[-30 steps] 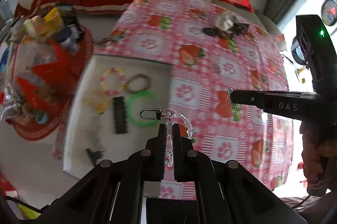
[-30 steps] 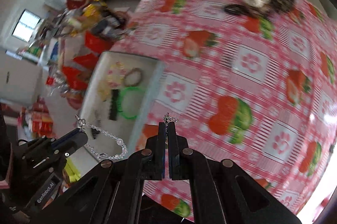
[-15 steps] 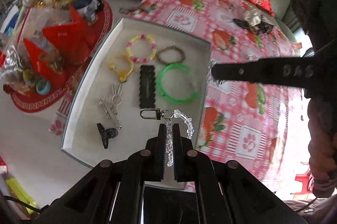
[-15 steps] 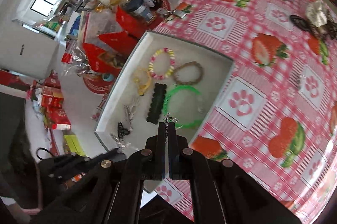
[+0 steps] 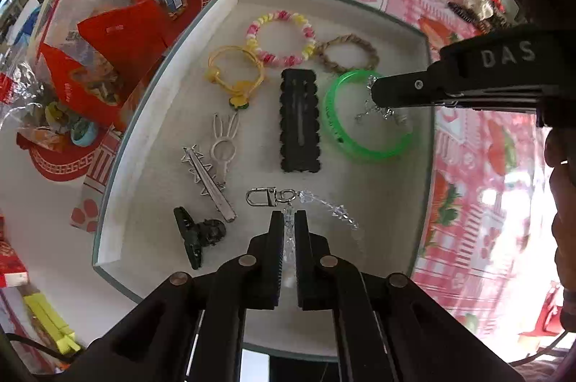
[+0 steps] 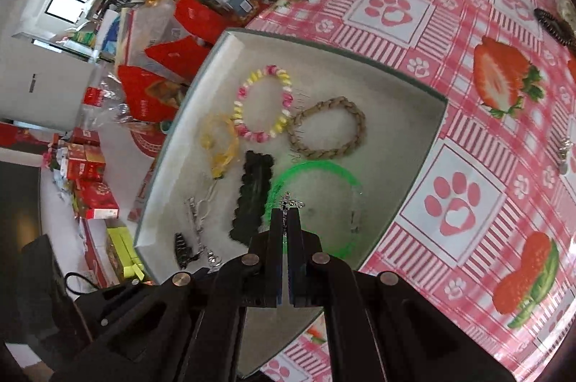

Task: Organize jewelry
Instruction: 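Carry the bead bracelet and silver earring over the white tray with both grippers, then open the right gripper to drop the earring inside the green bangle, then lower the bead bracelet into the tray and open the left gripper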

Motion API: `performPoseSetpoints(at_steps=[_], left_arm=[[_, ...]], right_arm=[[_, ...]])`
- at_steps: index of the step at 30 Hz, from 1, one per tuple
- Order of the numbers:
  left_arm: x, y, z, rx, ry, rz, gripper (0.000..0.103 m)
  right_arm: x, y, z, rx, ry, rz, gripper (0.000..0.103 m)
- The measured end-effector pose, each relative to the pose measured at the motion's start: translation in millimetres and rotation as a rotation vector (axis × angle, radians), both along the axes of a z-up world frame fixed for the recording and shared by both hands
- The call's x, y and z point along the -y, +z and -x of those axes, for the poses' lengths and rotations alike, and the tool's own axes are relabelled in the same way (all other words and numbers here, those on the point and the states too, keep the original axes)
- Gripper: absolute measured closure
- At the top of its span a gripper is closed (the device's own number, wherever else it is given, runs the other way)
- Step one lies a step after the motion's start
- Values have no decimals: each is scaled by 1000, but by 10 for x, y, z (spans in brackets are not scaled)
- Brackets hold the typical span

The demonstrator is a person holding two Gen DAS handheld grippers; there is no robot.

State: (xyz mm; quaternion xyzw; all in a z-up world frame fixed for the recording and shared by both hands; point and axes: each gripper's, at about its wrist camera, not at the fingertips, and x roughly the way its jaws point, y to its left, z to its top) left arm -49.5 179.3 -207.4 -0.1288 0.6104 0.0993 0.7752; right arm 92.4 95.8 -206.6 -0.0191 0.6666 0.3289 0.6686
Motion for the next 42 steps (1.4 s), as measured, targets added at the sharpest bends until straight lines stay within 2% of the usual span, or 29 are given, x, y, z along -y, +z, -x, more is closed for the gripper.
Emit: performPoseSetpoints(at_steps=[11,19,25,27,39,40,41,42], left_arm=[[61,-99,-34,-41,-22,-76,92],[65,-77,-10,-47,-25,-88,92],[21,-54,-12,-43,-19,-76,92],[14,-48,-11,-41,-20,-73,92],[-9,52,-14,-25,-4,-47,91],[-16,54,-17,-29,1,-46,84],[-31,55,-25,-33,5,-46,30],[-46,65,-26,-40,21,-60,0]], right_arm=[[-68,-306,-81,-26,-8,58,100],[-64,-335,-111,-44,-12,51,91],[-27,-240,-127,-54,-27,14,78],[-13,-173,-127,-49,-32,3,70],[221,145,-73,-20,-74,-3,68],[240,161,-61,-17,-75,3,68],[267,179,-50,-13,-74,9,68],[283,190,-40,-10,-73,15,68]])
